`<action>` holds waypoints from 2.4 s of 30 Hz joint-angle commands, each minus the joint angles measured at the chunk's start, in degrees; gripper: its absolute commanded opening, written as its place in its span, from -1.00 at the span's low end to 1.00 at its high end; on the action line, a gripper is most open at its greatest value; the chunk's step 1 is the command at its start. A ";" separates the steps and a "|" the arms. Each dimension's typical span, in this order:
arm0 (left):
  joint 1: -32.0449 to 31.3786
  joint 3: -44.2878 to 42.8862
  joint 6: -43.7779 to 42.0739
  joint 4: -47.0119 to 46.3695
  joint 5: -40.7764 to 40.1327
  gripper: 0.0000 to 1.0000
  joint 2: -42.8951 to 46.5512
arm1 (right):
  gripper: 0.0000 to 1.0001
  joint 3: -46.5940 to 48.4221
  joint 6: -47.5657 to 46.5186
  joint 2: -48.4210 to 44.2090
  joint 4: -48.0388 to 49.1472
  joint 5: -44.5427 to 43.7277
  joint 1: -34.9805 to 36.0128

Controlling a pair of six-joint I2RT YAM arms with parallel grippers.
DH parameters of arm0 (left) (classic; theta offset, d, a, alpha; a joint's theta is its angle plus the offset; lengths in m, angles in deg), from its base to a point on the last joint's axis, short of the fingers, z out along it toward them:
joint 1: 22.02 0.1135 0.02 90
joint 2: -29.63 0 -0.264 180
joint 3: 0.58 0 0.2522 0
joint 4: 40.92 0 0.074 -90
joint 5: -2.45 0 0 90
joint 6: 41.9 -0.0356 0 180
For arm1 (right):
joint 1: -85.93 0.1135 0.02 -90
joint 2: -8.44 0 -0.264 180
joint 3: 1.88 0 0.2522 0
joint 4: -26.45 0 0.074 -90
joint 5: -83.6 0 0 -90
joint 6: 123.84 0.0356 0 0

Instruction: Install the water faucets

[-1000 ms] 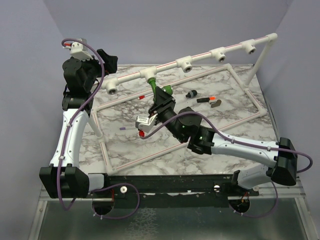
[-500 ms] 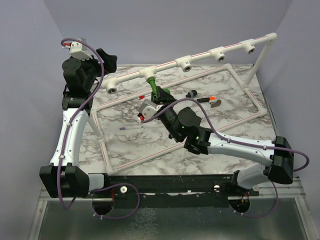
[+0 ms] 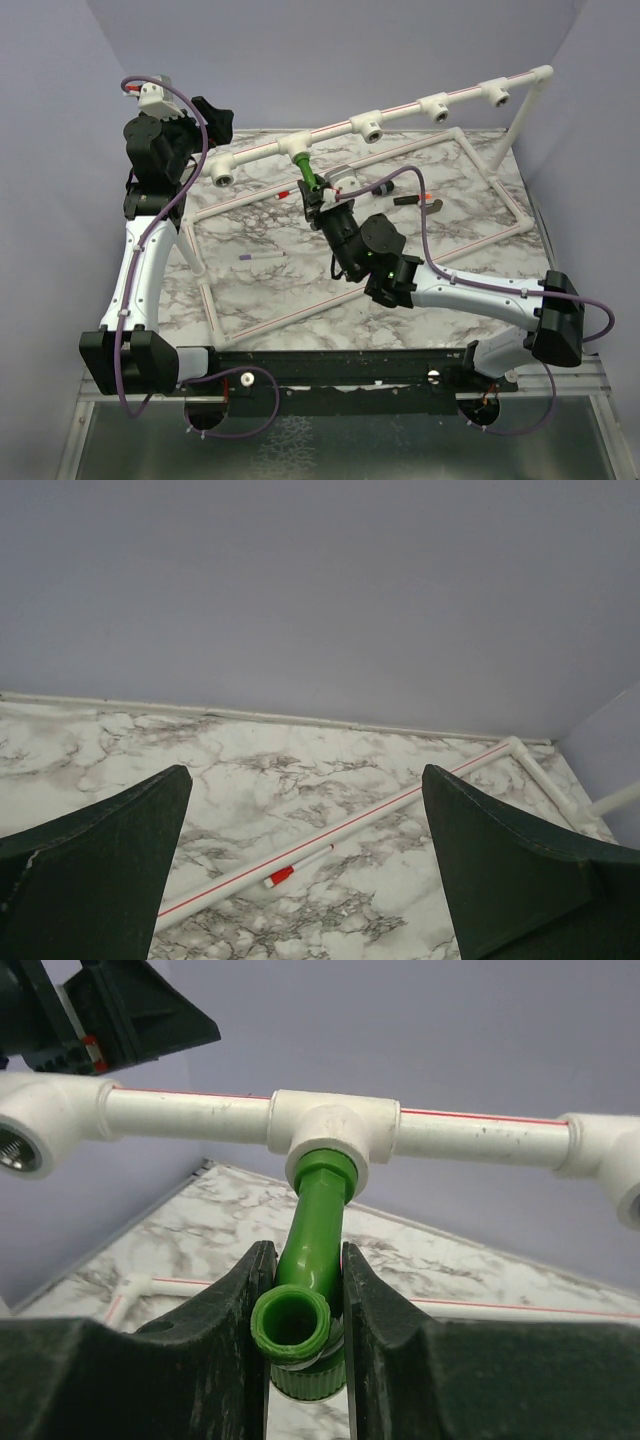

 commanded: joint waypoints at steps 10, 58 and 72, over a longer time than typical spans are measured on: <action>0.08 4.83 0.39 11.56 1.76 0.98 -3.46 | -0.99 -1.19 43.14 -0.25 0.36 2.33 0.46; 0.08 5.00 0.30 11.40 1.52 0.98 -3.73 | 0.46 -11.51 83.30 -9.81 -6.61 6.18 -1.48; 0.08 5.00 0.38 11.45 1.54 0.98 -3.98 | 0.46 -8.70 54.31 -16.71 -16.03 3.25 -1.52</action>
